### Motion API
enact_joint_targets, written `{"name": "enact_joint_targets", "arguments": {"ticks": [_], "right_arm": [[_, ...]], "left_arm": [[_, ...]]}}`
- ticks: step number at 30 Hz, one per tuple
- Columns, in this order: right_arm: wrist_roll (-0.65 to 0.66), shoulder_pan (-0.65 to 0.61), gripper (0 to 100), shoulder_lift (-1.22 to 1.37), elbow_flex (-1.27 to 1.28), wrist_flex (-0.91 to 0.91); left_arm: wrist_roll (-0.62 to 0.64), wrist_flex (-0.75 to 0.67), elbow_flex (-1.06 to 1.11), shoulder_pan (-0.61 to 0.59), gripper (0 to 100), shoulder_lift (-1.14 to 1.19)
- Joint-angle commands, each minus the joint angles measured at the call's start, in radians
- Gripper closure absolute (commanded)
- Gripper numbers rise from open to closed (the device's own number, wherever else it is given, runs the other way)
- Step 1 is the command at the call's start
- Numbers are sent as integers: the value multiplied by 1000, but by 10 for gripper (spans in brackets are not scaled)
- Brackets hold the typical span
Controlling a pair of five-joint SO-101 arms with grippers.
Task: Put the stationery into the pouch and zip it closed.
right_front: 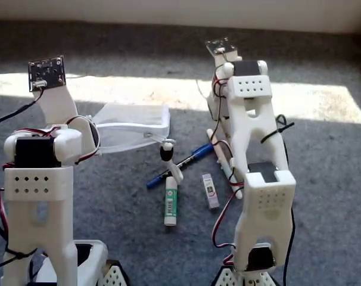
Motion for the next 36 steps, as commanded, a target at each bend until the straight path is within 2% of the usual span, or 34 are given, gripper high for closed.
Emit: {"name": "enact_joint_targets", "arguments": {"ticks": [1, 10, 25, 31, 36], "right_arm": [[-41, -21, 994, -166, -59, 68], [-78, -39, 994, -374, -48, 114], [-81, -193, 993, -625, -50, 232], [-206, -274, 993, -727, -50, 229], [-215, -328, 993, -777, -53, 223]], "left_arm": [[6, -18, -8, -16, 992, 2], [6, -18, -8, -13, 992, 2], [6, -18, -10, -16, 990, 2], [6, -18, -12, -16, 990, 2], [6, -18, -41, -12, 990, 4]]}}
